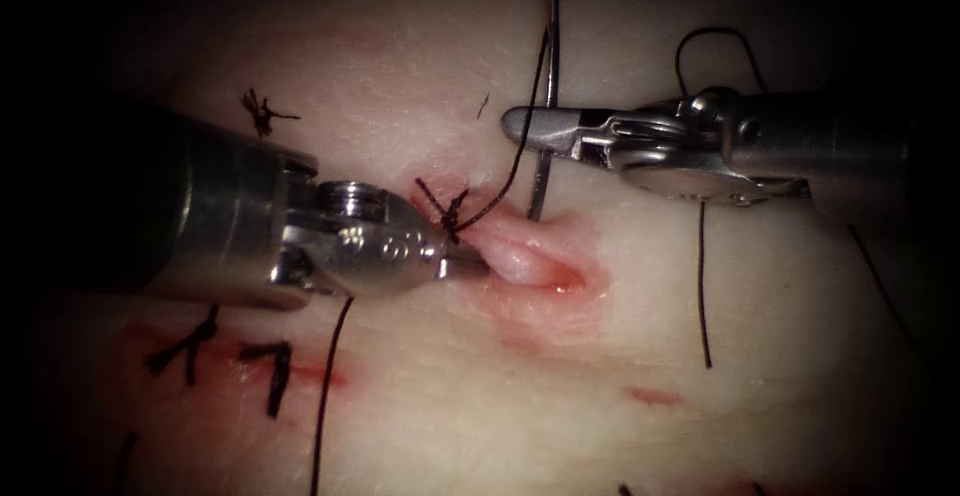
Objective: Wound Closure
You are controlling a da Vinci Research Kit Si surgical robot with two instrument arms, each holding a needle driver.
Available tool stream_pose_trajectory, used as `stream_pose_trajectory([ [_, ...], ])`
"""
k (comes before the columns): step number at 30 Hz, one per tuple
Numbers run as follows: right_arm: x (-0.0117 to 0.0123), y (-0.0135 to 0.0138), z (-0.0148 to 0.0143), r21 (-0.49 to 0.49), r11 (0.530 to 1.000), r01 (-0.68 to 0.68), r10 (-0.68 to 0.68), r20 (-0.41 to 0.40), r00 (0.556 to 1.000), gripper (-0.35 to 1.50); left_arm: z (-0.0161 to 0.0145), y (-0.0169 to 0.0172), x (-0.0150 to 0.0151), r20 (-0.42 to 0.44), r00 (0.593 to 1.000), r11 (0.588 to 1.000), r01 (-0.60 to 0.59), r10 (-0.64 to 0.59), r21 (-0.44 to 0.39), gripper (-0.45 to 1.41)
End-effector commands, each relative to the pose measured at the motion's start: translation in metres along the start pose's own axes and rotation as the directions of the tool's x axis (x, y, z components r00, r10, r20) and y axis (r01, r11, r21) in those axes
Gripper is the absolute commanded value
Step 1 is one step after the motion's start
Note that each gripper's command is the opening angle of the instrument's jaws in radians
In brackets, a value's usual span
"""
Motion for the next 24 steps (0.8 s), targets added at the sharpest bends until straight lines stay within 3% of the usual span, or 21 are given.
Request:
stream_pose_trajectory([
  [1,-0.0007,-0.0005,0.0014,0.016,1.0,-0.006,0.006,0.016,1.0,-0.35,0.0007,0.0,0.0002,-0.001,1.0,1.0,-0.001,0.001,0.0,-0.45],
  [9,-0.0043,-0.0024,0.003,0.041,0.997,-0.066,0.063,0.072,0.995,-0.35,0.0007,-0.0001,0.0002,-0.001,1.0,1.0,-0.001,0.001,0.0,-0.45],
  [24,-0.0097,-0.0021,0.0042,0.046,0.98,-0.192,0.182,0.163,0.97,-0.35,0.0006,-0.0002,0.0002,-0.002,1.0,1.0,-0.002,0.002,-0.002,-0.45],
])
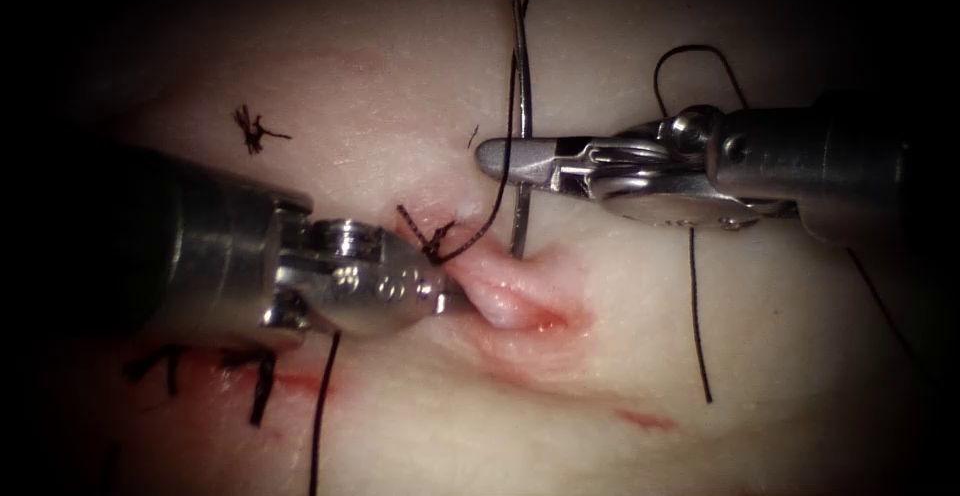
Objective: Wound Closure
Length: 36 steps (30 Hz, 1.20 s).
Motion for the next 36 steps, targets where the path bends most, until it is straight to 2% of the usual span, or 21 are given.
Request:
stream_pose_trajectory([
  [1,-0.0002,0.0006,0.0013,0.004,1.0,-0.005,0.005,0.014,1.0,-0.35,0.0007,-0.0001,0.0002,-0.001,1.0,1.0,-0.001,0.001,-0.001,-0.45],
  [26,-0.0092,0.0002,0.0026,-0.001,0.999,-0.036,0.036,0.098,0.995,-0.35,0.0003,-0.0002,0.0,-0.003,1.0,1.0,-0.002,0.002,-0.005,-0.45],
  [36,-0.0116,0.0014,0.0034,-0.004,0.998,-0.062,0.062,0.115,0.991,-0.35,0.0003,-0.0003,0.0001,-0.003,1.0,1.0,-0.002,0.002,-0.006,-0.45],
])
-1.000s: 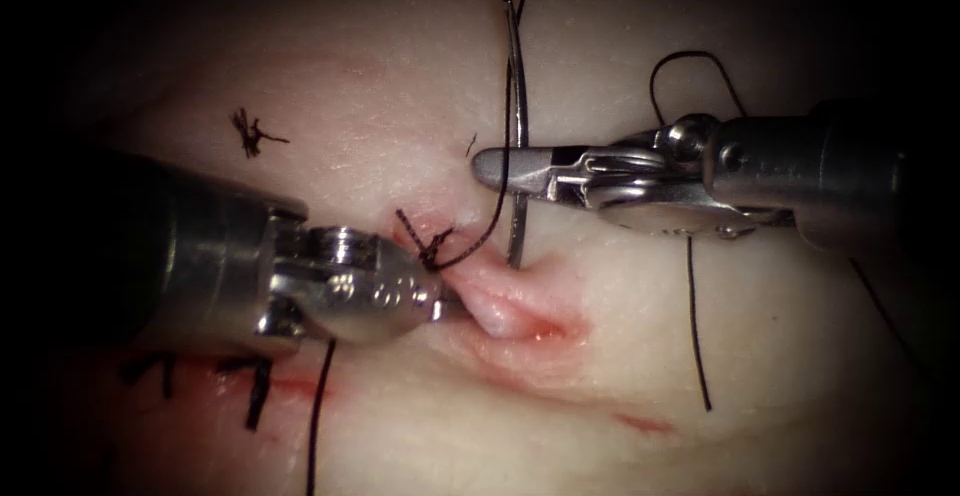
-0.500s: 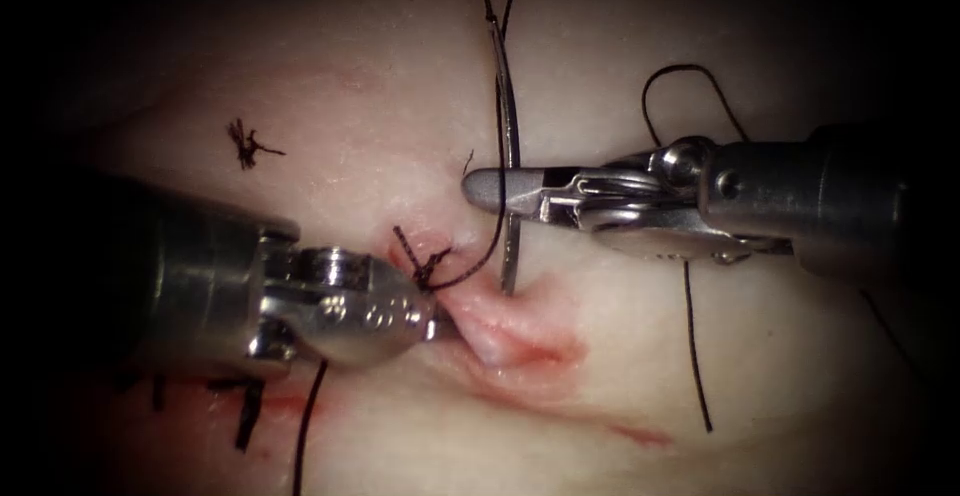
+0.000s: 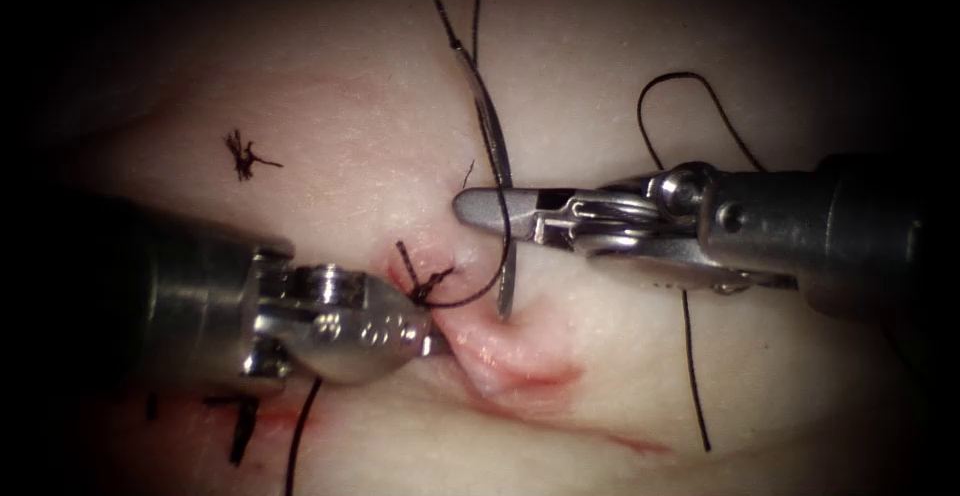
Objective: Wound Closure
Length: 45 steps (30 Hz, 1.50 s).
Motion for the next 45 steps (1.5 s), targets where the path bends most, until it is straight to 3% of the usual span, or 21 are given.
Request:
stream_pose_trajectory([
  [1,0.0003,0.0007,0.0011,0.003,1.0,-0.006,0.006,0.002,1.0,-0.35,0.0007,0.0,0.0002,-0.001,1.0,1.0,0.0,0.0,0.001,-0.45],
  [6,0.0016,0.0003,0.0012,0.038,0.999,0.015,-0.014,-0.04,0.999,-0.35,0.0008,0.0,0.0002,-0.001,1.0,1.0,0.0,0.0,0.001,-0.45],
  [8,0.0031,0.0001,0.001,0.06,0.992,0.108,-0.1,-0.13,0.986,-0.35,0.0008,0.0,0.0003,0.0,1.0,1.0,0.001,-0.001,0.002,-0.45],
  [9,0.0045,-0.0003,0.0009,0.084,0.979,0.184,-0.162,-0.214,0.963,-0.15,0.0008,0.0,0.0003,0.0,1.0,1.0,0.001,-0.001,0.002,-0.45],
  [10,0.0057,-0.0006,0.0007,0.109,0.967,0.23,-0.195,-0.267,0.944,0.27,0.0008,0.0001,0.0003,0.0,1.0,1.0,0.001,-0.001,0.002,-0.45],
  [12,0.0082,-0.0017,-0.0005,0.132,0.953,0.273,-0.22,-0.321,0.921,0.29,0.0008,0.0001,0.0003,0.0,1.0,1.0,0.002,-0.002,0.002,-0.45],
  [13,0.0093,-0.0022,-0.001,0.118,0.948,0.297,-0.241,-0.344,0.907,0.44,0.0008,0.0001,0.0003,0.0,1.0,1.0,0.002,-0.002,0.002,-0.45],
  [16,0.0131,-0.0045,-0.0028,0.084,0.921,0.381,-0.311,-0.431,0.847,1.18,0.0008,0.0001,0.0003,0.0,1.0,1.0,0.001,-0.001,0.002,-0.45],
  [18,0.0152,-0.0058,-0.0041,0.089,0.903,0.421,-0.334,-0.473,0.815,1.26,0.0008,0.0001,0.0003,0.0,1.0,1.0,0.001,-0.001,0.002,-0.45],
  [22,0.0194,-0.0082,-0.0068,0.038,0.862,0.506,-0.418,-0.512,0.751,1.19,0.0008,0.0002,0.0003,0.0,1.0,1.0,0.001,-0.001,0.002,-0.45],
  [25,0.0223,-0.0093,-0.0083,-0.039,0.803,0.595,-0.52,-0.534,0.667,1.23,0.0008,0.0002,0.0003,0.0,1.0,1.0,0.001,-0.001,0.002,-0.45],
  [32,0.0283,-0.0119,-0.0123,-0.237,0.661,0.712,-0.713,-0.495,0.497,1.18,0.0007,0.0003,0.0002,0.0,1.0,1.0,0.001,-0.001,0.002,-0.45],
  [34,0.0297,-0.0126,-0.0136,-0.263,0.642,0.72,-0.733,-0.485,0.476,1.18,0.0007,0.0003,0.0002,0.0,1.0,1.0,0.001,-0.001,0.002,-0.45],
  [36,0.031,-0.0133,-0.015,-0.312,0.613,0.726,-0.773,-0.428,0.469,1.18,0.0007,0.0003,0.0002,0.0,1.0,1.0,0.001,-0.001,0.002,-0.45],
  [38,0.0319,-0.0137,-0.0162,-0.38,0.556,0.74,-0.827,-0.346,0.444,1.18,0.0007,0.0003,0.0002,0.0,1.0,1.0,0.001,-0.001,0.002,-0.45],
  [40,0.0325,-0.0138,-0.0171,-0.397,0.528,0.751,-0.846,-0.32,0.426,1.18,0.0007,0.0003,0.0002,0.0,1.0,1.0,0.001,-0.001,0.002,-0.45],
  [43,0.0325,-0.0135,-0.0185,-0.421,0.495,0.76,-0.869,-0.258,0.422,0.94,0.0007,0.0003,0.0002,0.0,1.0,1.0,0.001,-0.001,0.002,-0.45],
  [44,0.0324,-0.0134,-0.0188,-0.44,0.445,0.78,-0.896,-0.213,0.39,0.88,0.0007,0.0003,0.0002,0.0,1.0,1.0,0.001,-0.001,0.002,-0.45],
  [45,0.0323,-0.0134,-0.0191,-0.468,0.355,0.809,-0.934,-0.134,0.332,0.88,0.0007,0.0003,0.0002,0.0,1.0,1.0,0.001,-0.001,0.002,-0.45],
])
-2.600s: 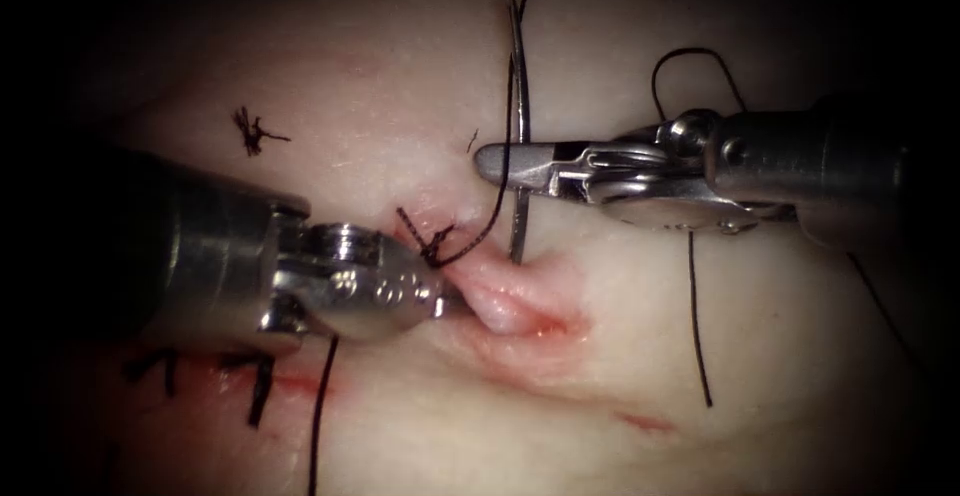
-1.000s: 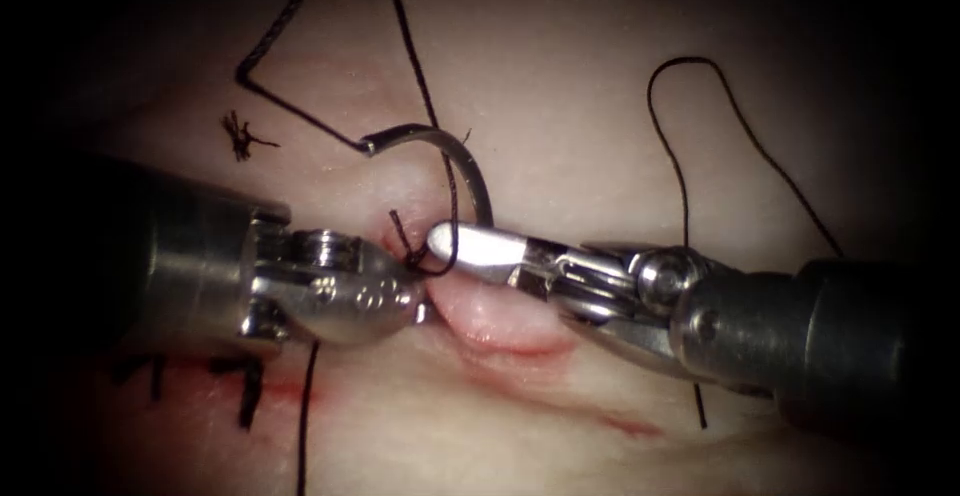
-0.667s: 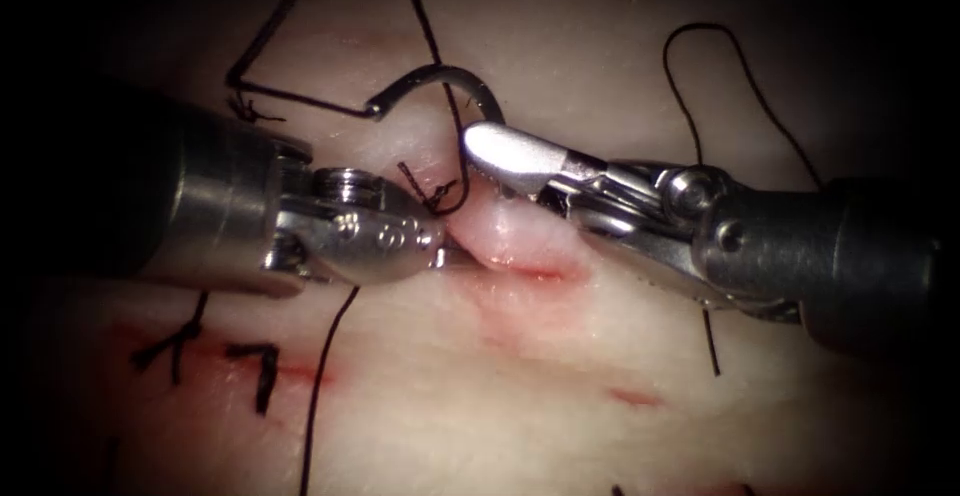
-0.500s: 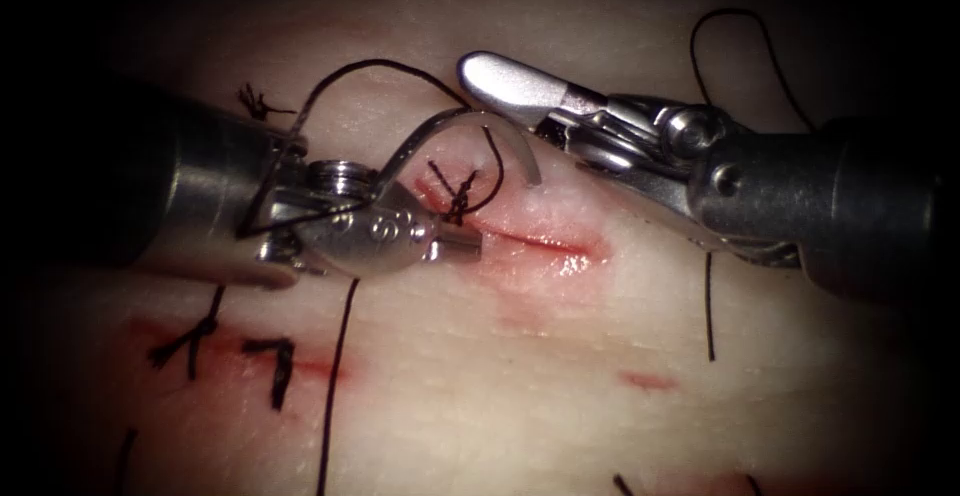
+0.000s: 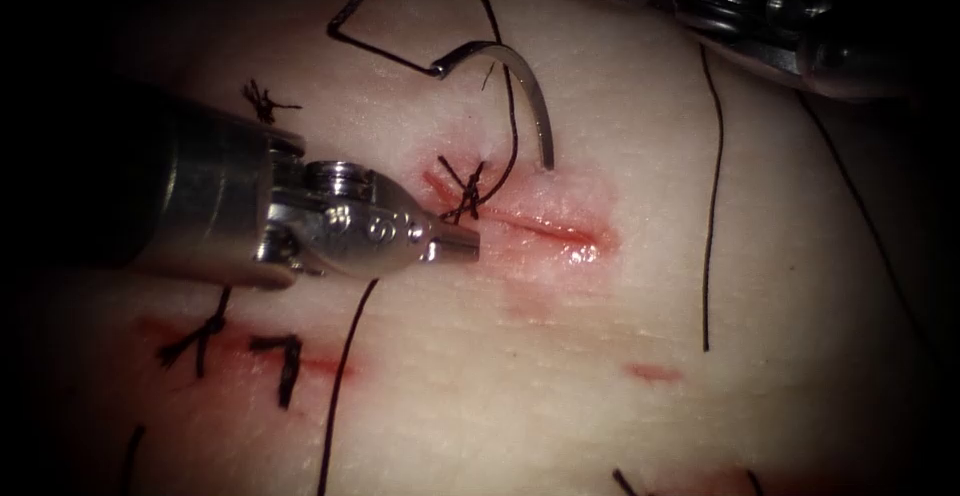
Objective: Wound Closure
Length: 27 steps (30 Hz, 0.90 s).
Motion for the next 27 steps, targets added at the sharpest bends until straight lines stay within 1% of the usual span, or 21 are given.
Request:
stream_pose_trajectory([
  [1,0.0001,0.0003,0.0004,0.002,0.994,0.106,-0.106,0.051,0.993,0.88,0.0007,-0.0001,0.0002,-0.001,1.0,1.0,-0.001,0.001,0.0,-0.45],
  [3,-0.0005,-0.0004,0.0005,0.011,0.971,0.239,-0.238,0.148,0.96,0.86,0.0008,-0.0001,0.0002,-0.001,1.0,1.0,-0.001,0.001,0.0,-0.45],
  [5,-0.0012,-0.0014,0.0008,0.038,0.94,0.339,-0.338,0.233,0.912,0.98,0.0008,-0.0001,0.0002,-0.001,1.0,1.0,-0.001,0.001,0.0,-0.45],
  [6,-0.0017,-0.0022,0.0011,0.063,0.924,0.378,-0.381,0.265,0.886,0.98,0.0008,-0.0001,0.0002,-0.001,1.0,1.0,-0.001,0.001,0.0,-0.45],
  [7,-0.002,-0.0028,0.0013,0.079,0.915,0.397,-0.402,0.282,0.871,0.98,0.0008,-0.0001,0.0002,-0.001,1.0,1.0,-0.001,0.001,0.0,-0.45],
  [8,-0.0024,-0.0033,0.0015,0.089,0.907,0.411,-0.418,0.297,0.859,0.93,0.0008,-0.0001,0.0002,-0.001,1.0,1.0,-0.001,0.001,0.0,-0.45],
  [9,-0.0029,-0.0041,0.0018,0.103,0.892,0.44,-0.45,0.301,0.841,0.99,0.0008,-0.0001,0.0002,-0.001,1.0,1.0,-0.001,0.001,0.0,-0.45],
  [10,-0.0033,-0.0046,0.0019,0.114,0.878,0.464,-0.477,0.286,0.831,1.01,0.0008,-0.0001,0.0002,-0.001,1.0,1.0,-0.001,0.001,0.0,-0.45],
  [12,-0.0041,-0.0058,0.0025,0.143,0.836,0.53,-0.549,0.264,0.793,1.08,0.0008,-0.0001,0.0002,-0.001,1.0,1.0,-0.001,0.001,0.0,-0.45],
  [13,-0.0043,-0.0062,0.0028,0.149,0.823,0.549,-0.568,0.26,0.781,1.13,0.0008,-0.0001,0.0002,-0.001,1.0,1.0,-0.001,0.001,0.0,-0.45],
  [15,-0.0047,-0.0069,0.0035,0.16,0.8,0.578,-0.599,0.269,0.754,1.14,0.0007,-0.0001,0.0002,-0.001,1.0,1.0,-0.001,0.001,0.0,-0.45],
  [18,-0.0047,-0.0075,0.0041,0.164,0.785,0.598,-0.619,0.27,0.738,1.16,0.0007,0.0,0.0002,-0.001,1.0,1.0,-0.001,0.001,0.0,-0.45],
  [22,-0.0042,-0.0077,0.0045,0.171,0.764,0.622,-0.644,0.27,0.716,1.21,0.0007,0.0,0.0001,-0.001,1.0,1.0,-0.002,0.002,0.0,-0.45],
  [24,-0.0041,-0.0077,0.0047,0.161,0.753,0.638,-0.655,0.272,0.705,1.21,0.0007,0.0,0.0001,-0.001,1.0,1.0,-0.002,0.002,-0.001,-0.45],
  [25,-0.004,-0.0077,0.0048,0.151,0.741,0.655,-0.667,0.274,0.692,1.21,0.0007,0.0,0.0001,-0.001,1.0,1.0,-0.002,0.002,-0.001,-0.45],
  [27,-0.0039,-0.0077,0.005,0.132,0.732,0.668,-0.675,0.28,0.683,1.16,0.0007,0.0,0.0001,-0.001,1.0,1.0,-0.002,0.002,-0.001,-0.45],
])
